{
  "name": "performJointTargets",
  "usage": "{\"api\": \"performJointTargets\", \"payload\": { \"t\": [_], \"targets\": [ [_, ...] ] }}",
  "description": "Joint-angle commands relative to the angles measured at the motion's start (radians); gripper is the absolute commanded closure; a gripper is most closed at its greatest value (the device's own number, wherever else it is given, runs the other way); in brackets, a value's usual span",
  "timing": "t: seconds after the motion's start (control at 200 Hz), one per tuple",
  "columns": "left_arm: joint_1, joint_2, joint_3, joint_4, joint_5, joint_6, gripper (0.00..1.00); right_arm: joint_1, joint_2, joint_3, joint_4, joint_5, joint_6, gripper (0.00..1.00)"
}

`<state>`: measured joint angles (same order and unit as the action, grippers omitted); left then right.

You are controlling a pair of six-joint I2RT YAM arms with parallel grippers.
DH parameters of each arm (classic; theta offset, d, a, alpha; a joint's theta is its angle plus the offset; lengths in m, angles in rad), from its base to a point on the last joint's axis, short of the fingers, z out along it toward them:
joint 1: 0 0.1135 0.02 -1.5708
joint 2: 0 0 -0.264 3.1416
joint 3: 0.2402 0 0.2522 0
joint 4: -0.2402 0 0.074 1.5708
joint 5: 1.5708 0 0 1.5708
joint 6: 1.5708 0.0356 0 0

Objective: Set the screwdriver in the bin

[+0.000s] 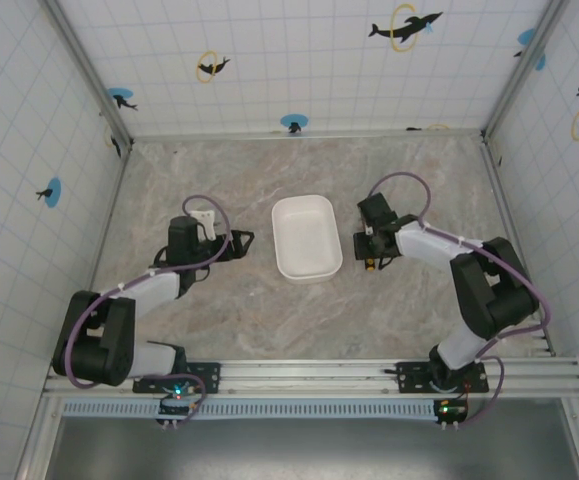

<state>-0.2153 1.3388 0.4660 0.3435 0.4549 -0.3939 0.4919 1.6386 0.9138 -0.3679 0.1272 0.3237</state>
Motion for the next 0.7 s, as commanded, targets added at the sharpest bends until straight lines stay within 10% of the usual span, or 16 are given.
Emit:
{"api": "performJointTargets", "payload": {
  "t": [0.0, 0.696],
  "targets": [
    [-0.006, -0.011, 0.029, -0.047, -0.012, 0.005, 0.02, 0.007, 0.026, 0.036, -0.035, 0.007, 0.002, 0.45],
    [-0.013, 0.002, 0.042, -0.056, -0.012, 0.012, 0.03, -0.047, 0.045, 0.060, -0.036, -0.127, 0.024, 0.95]
  ]
}}
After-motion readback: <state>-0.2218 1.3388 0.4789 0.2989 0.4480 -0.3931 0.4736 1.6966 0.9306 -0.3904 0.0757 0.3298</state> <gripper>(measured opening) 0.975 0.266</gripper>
